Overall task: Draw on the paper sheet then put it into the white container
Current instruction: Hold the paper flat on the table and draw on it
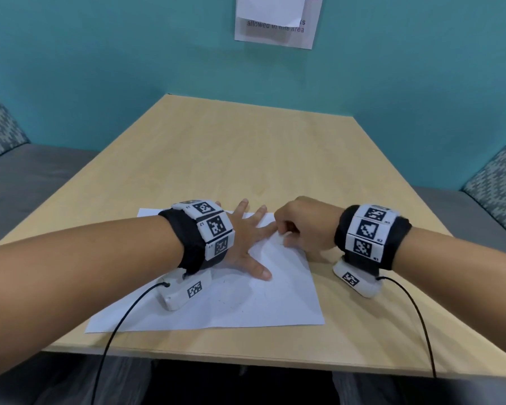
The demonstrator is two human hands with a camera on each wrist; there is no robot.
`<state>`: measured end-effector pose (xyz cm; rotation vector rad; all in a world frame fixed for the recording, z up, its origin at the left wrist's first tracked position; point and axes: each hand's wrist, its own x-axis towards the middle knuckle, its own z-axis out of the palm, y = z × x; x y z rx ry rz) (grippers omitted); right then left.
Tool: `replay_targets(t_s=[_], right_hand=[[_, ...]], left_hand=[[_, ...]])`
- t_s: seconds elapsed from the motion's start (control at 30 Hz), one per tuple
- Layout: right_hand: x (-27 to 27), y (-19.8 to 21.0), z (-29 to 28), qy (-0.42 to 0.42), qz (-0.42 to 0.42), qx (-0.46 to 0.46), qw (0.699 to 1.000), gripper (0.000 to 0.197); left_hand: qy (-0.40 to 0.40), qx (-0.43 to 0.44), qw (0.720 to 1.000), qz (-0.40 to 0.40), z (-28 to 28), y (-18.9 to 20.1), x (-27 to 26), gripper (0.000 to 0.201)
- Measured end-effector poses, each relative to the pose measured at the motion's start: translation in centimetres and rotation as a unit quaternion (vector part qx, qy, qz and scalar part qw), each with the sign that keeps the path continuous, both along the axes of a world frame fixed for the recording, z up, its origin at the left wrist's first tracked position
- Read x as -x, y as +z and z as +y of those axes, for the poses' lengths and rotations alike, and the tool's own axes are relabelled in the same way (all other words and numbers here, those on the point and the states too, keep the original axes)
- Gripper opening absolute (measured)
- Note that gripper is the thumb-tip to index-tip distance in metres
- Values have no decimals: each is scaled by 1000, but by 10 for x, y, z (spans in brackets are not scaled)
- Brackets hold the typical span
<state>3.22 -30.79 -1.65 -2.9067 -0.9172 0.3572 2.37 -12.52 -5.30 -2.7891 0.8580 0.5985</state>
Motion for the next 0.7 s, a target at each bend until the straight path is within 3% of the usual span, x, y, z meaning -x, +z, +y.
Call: replay_targets(t_s=[0.1, 0.27, 0.4, 0.57, 0.7], right_hand=[[19, -5, 6, 59, 45, 6, 997, 6], [-2, 2, -5, -2, 3, 3, 1000, 4], [19, -6, -1, 51, 47, 12, 998, 9], [3, -1, -7, 12, 7, 12, 1000, 10], [23, -8, 0, 62, 41, 23, 997, 20]], left_hand=[[-2, 23, 1000, 6, 2, 0, 1, 105], [9, 0, 1000, 0, -1, -2, -1, 111], [6, 9, 1000, 7, 1, -3, -2, 109], [6, -5, 1000, 6, 1, -4, -4, 112], [3, 6, 1000, 9, 3, -6, -6, 112]])
